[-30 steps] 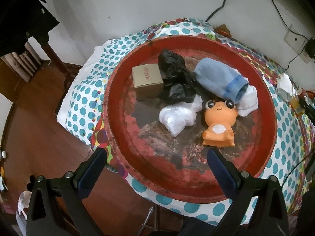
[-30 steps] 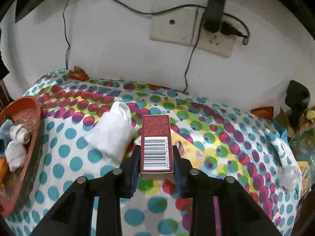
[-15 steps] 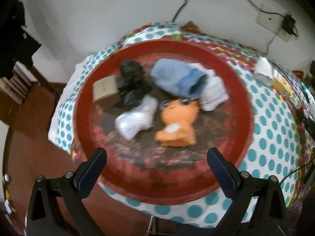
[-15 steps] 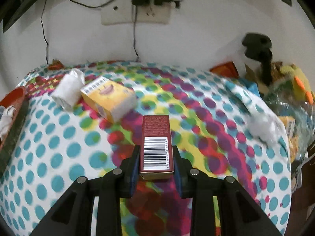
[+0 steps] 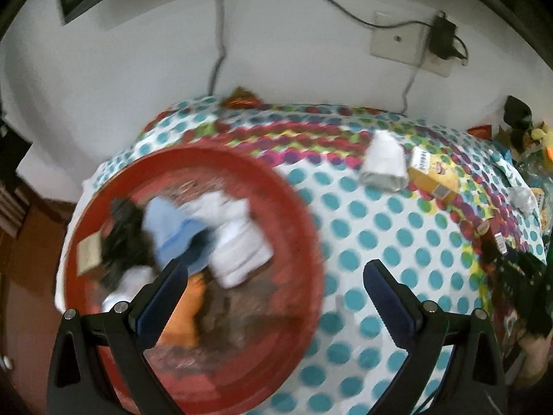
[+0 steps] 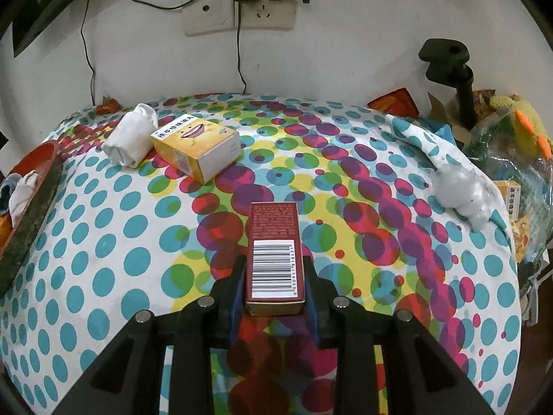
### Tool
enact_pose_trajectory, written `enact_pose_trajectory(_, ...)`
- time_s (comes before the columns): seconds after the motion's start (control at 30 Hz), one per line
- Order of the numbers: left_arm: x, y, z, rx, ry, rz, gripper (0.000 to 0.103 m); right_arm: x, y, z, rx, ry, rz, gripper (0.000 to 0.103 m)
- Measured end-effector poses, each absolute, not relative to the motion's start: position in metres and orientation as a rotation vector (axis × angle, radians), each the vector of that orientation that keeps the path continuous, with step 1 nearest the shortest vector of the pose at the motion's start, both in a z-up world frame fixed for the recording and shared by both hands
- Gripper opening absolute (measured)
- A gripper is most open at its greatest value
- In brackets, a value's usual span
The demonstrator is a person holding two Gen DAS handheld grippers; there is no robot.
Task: Organize objects
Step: 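Grasp the white sock with the left gripper while the right gripper holds the red box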
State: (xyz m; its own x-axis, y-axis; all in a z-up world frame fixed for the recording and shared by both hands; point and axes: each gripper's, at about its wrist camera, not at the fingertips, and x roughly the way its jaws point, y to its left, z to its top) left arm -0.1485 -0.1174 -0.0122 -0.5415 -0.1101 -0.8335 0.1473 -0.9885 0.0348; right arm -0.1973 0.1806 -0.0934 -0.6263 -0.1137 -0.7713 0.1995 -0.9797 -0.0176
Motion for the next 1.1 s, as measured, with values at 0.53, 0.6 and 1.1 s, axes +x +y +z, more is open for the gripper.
enact_pose_trajectory(0.53, -0.267, -0.043, -0.050, 1.531, -0.118, -2.783, 0.102, -0.195, 0.180, -0.095, 1.272, 0.162, -2.670, 0.030)
enact_pose_trajectory(0.6, -0.276, -0.039, -0.056, 1.550, -0.125, -2.771, 0.102, -0.195, 0.181, -0.095, 1.271, 0.147, -2.667, 0.030)
enact_pose_trajectory(1.1, -0.316, -0.023, -0.087, 1.647, -0.099, -2.749, 0.046, -0.196, 0.181, -0.094, 1.272, 0.128, -2.661, 0.030)
